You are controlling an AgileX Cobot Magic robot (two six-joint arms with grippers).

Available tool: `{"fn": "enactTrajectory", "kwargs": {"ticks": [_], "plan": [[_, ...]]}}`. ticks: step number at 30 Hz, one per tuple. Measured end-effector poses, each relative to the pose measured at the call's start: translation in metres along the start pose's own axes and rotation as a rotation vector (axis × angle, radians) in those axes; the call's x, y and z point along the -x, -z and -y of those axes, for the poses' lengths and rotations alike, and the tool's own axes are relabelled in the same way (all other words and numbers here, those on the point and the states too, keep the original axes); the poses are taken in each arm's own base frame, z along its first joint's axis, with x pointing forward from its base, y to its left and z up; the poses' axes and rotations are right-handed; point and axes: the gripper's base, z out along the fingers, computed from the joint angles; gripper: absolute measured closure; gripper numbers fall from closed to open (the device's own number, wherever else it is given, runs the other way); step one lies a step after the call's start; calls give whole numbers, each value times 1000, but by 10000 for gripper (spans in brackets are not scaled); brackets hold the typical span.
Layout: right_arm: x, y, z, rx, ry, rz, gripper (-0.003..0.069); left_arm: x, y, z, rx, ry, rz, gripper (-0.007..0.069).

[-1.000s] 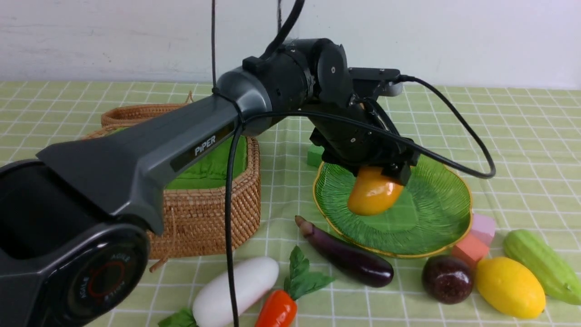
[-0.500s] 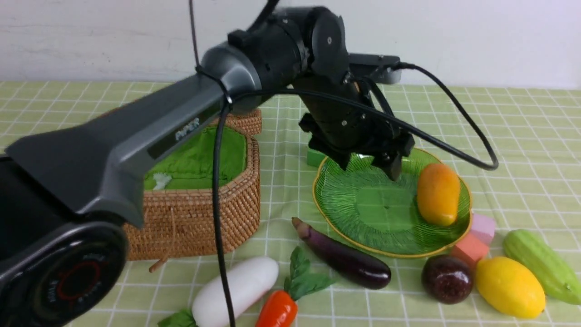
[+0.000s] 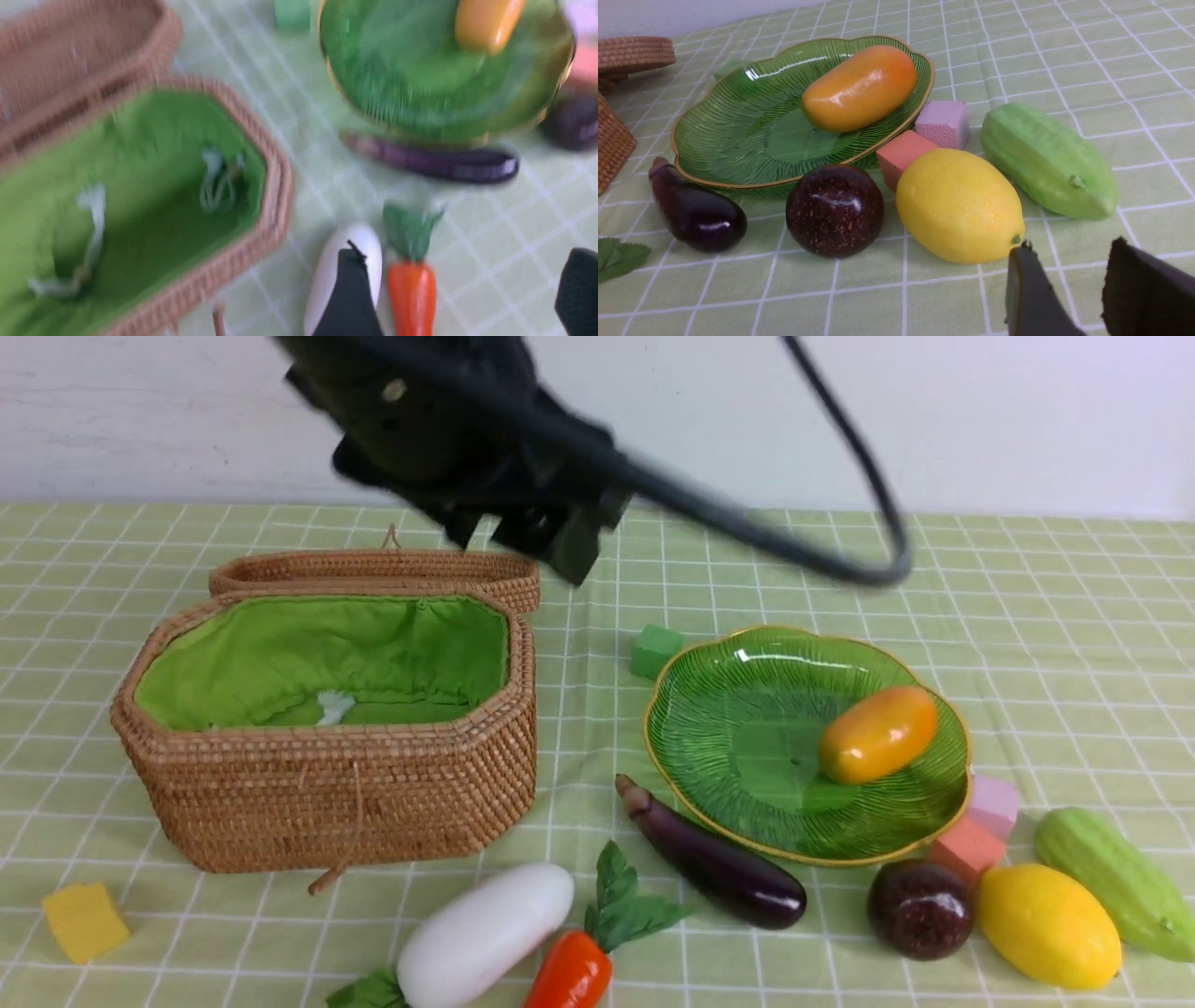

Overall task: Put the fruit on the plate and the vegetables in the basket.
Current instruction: Take a daikon with your left arm and place it on the basket on the left.

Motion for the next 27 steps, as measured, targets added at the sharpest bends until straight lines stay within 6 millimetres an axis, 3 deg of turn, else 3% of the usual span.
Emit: {"fn": "enactTrajectory", "kwargs": {"ticks": [2,3,4,6,9,10,18,27], "plan": [[0,0,0,0,0,0,417,-27,-19,-1,8,-4,-111,107],[0,0,0,0,0,0,417,-27,-19,-1,8,-4,-111,107],[0,0,0,0,0,0,417,-48,-36,-3,16,-7,-201,111],[0,0,0,0,-1,0,417,-71,-59,-4,23,-15,-293,112],[0,0,0,0,-1,-1,417,-86,-80,-4,20,-41,-317,113],[0,0,0,0,-1,-1,417,-95,-96,-4,14,-71,-318,113],[0,0,0,0,-1,-1,417,-97,-148,-8,47,-244,-284,113],[0,0,0,0,-1,-1,417,-103,-191,-8,54,-280,-330,111]]}}
